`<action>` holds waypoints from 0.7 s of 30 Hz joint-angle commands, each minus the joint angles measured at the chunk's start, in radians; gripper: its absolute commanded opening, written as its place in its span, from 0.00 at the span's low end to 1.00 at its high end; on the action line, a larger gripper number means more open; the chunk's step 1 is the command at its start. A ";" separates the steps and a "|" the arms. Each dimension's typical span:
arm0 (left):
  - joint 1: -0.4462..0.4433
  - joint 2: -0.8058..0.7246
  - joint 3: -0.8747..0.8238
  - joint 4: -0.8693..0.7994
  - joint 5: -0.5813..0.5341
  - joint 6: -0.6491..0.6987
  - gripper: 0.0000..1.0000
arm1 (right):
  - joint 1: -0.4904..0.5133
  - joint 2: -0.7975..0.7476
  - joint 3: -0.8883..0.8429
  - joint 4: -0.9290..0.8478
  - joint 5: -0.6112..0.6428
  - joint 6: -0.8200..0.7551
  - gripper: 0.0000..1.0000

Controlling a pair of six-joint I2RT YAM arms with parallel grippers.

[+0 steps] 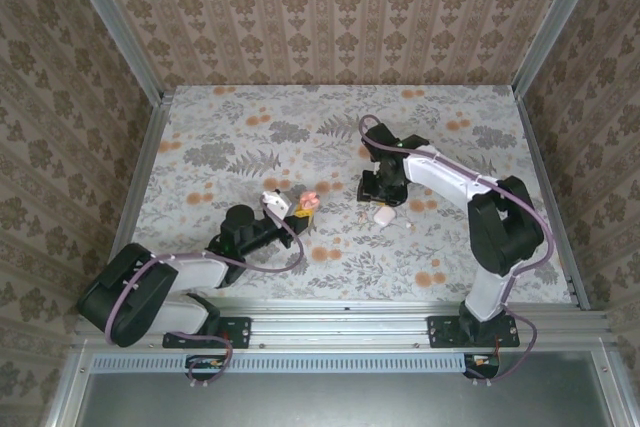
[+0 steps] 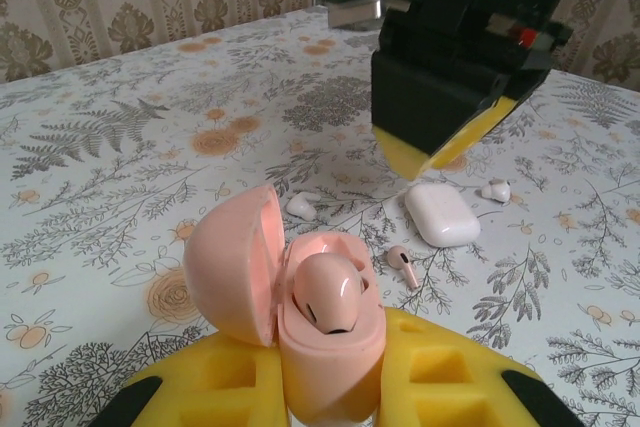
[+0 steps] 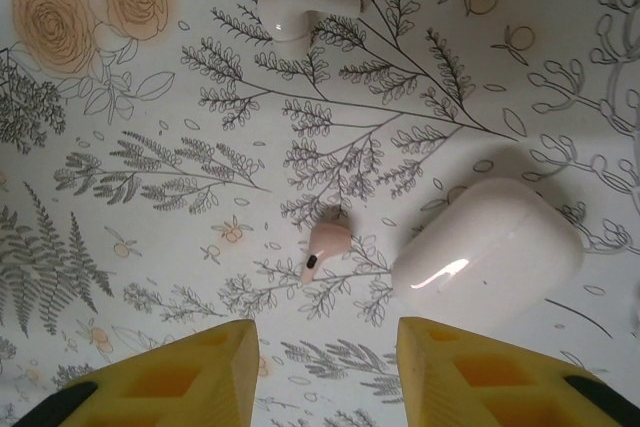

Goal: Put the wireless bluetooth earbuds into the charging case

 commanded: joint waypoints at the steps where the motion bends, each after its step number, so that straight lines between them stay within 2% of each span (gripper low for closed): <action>1: 0.007 -0.036 -0.014 -0.014 -0.008 0.010 0.11 | -0.001 0.049 0.046 -0.058 -0.034 0.038 0.41; 8: 0.006 -0.066 -0.019 -0.043 -0.007 0.021 0.11 | 0.014 0.127 0.099 -0.104 0.003 0.039 0.41; 21: 0.006 -0.081 -0.026 -0.051 -0.017 0.027 0.11 | 0.056 0.211 0.120 -0.115 -0.016 0.061 0.41</action>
